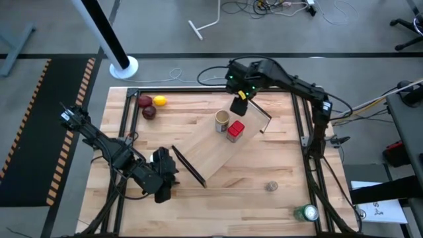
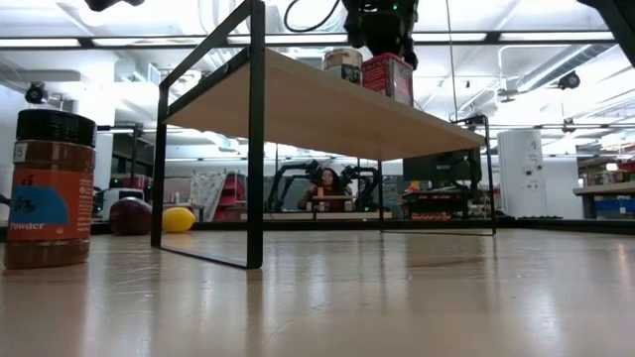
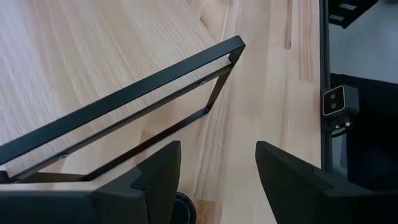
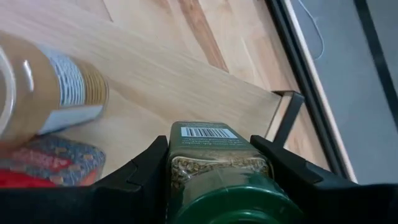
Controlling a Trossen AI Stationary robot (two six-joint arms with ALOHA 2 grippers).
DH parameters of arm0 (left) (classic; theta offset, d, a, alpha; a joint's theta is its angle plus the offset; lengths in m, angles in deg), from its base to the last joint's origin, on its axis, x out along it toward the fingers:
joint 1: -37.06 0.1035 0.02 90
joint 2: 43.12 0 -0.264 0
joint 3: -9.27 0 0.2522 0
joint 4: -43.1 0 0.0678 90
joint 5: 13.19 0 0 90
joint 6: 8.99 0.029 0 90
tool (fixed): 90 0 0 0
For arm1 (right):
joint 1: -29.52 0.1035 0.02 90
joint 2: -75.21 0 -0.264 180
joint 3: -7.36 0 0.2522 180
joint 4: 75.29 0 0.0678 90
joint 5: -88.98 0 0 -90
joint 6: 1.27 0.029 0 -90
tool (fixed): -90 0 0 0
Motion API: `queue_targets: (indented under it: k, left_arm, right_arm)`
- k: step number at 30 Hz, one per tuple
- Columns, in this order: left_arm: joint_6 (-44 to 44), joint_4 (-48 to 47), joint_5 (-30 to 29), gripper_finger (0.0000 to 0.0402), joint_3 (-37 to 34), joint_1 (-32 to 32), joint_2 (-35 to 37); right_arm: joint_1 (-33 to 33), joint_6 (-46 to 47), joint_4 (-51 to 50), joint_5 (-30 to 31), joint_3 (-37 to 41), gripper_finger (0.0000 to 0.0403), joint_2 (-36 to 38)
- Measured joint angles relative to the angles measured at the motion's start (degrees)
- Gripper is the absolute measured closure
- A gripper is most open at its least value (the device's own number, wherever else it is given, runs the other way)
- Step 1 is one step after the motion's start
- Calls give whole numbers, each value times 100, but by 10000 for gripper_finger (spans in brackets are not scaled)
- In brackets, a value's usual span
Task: Shelf spices
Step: Put the green seasoning bottle on the shelf
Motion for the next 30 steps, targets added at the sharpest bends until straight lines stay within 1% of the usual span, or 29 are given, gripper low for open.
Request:
queue_targets:
  k: [8, 12, 19, 24, 30]
  left_arm:
    - [-40, -13, 8, 205, 0, -2, 0]
    - [-30, -13, 8, 205, 0, -2, 0]
    - [-42, -9, 9, 205, 0, -2, 0]
    - [-42, -3, 9, 205, 0, -2, 0]
    - [-42, -4, 11, 205, 0, -2, 0]
  right_arm:
    - [-75, 247, 86, -64, -5, 221, -6]
    - [-107, 463, 110, -375, 0, 217, 8]
    - [-126, 765, 238, -397, 112, 222, 8]
    - [-187, 953, 284, -377, 129, 213, 8]
    - [-227, 1094, 389, -285, 195, 221, 8]
